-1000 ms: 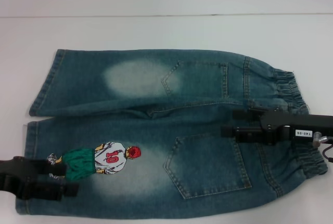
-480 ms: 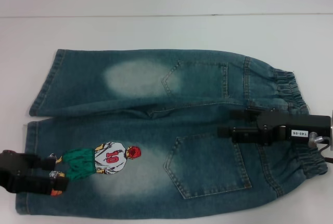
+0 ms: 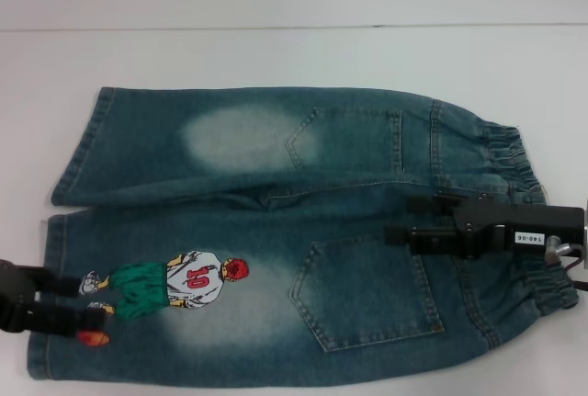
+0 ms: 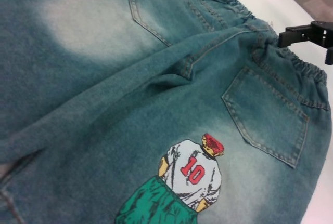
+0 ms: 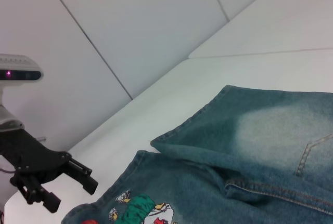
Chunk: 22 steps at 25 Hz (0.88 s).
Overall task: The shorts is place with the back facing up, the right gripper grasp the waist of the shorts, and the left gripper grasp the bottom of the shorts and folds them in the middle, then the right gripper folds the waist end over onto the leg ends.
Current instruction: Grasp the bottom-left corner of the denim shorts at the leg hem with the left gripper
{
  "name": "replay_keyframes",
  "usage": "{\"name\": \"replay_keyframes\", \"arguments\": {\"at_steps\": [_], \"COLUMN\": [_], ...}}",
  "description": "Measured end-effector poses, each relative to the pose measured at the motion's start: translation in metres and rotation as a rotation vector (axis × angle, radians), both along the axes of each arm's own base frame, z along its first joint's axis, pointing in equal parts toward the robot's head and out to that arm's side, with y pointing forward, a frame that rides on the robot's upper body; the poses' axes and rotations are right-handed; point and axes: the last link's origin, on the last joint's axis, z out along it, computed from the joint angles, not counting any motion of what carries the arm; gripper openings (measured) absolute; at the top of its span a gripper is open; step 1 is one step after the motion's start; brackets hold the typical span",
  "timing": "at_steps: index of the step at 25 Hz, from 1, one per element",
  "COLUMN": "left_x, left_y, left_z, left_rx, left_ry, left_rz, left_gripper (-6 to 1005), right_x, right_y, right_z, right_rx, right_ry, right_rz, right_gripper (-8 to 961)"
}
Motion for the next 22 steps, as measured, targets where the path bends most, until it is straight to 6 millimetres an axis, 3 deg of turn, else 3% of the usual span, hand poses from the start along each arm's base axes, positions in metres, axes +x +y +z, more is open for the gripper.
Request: {"name": "replay_keyframes", "arguments": {"at_steps": [22], "left_x": [-0.011], "left_y": [-0.001], "left_z": [0.014], "left_rx": [-0.011], "left_ry": [0.071], "left_rz": [0.055], "left_gripper": [877], "right_x": [0.001], "right_y": [-0.001], "right_z": [0.000], "right_rx": [0.001], "right_ry": [0.001], "right_rz": [-0.003], "right_gripper": [925]}}
